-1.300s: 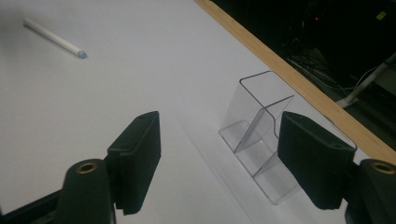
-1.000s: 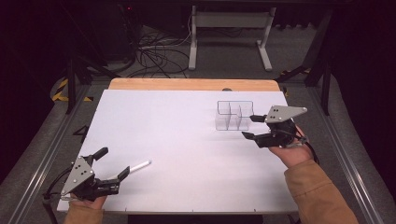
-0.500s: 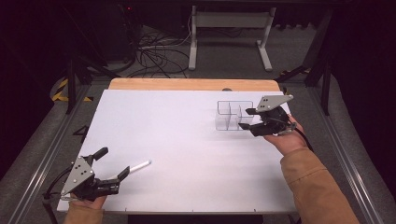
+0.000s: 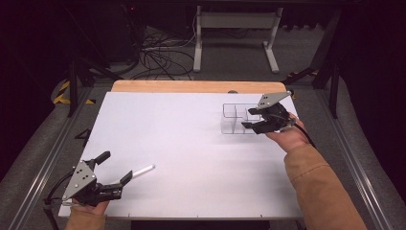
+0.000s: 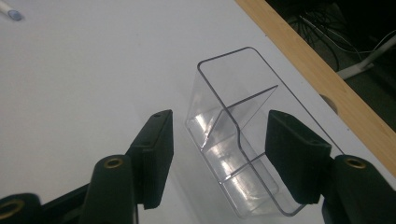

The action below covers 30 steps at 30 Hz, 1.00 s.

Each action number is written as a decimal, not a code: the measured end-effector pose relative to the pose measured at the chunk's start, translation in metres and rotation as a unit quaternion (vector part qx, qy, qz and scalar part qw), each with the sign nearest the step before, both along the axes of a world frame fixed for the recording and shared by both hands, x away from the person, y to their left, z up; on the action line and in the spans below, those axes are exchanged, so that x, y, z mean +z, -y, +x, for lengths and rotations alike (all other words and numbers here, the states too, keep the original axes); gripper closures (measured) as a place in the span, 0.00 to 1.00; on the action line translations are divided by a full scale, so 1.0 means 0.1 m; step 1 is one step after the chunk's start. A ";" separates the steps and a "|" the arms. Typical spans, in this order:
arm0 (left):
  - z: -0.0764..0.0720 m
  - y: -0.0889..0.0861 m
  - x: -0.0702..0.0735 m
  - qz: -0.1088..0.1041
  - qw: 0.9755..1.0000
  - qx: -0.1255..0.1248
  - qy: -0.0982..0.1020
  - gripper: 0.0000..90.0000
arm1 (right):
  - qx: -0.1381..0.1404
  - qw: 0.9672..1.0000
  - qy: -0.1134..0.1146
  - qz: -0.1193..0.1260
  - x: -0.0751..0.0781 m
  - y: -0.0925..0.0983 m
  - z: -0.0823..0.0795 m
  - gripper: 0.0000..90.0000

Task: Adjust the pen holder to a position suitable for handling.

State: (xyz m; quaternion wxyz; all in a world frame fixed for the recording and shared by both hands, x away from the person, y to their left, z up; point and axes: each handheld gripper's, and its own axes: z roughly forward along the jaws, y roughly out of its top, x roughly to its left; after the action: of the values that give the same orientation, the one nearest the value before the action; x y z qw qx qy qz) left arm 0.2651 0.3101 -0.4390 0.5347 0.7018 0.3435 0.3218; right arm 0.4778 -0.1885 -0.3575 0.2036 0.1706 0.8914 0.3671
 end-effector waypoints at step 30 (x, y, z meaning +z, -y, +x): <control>0.01 -0.02 -0.01 0.000 1.000 0.000 -0.004 0.06 | 0.005 0.995 -0.038 -0.089 -0.26 -0.25 0.46 0.63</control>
State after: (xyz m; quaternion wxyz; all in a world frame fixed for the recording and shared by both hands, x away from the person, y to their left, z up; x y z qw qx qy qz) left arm 0.2660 0.3116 -0.4399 0.5335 0.7030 0.3455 0.3191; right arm 0.5239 -0.1636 -0.3834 0.1817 0.1608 0.9286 0.2807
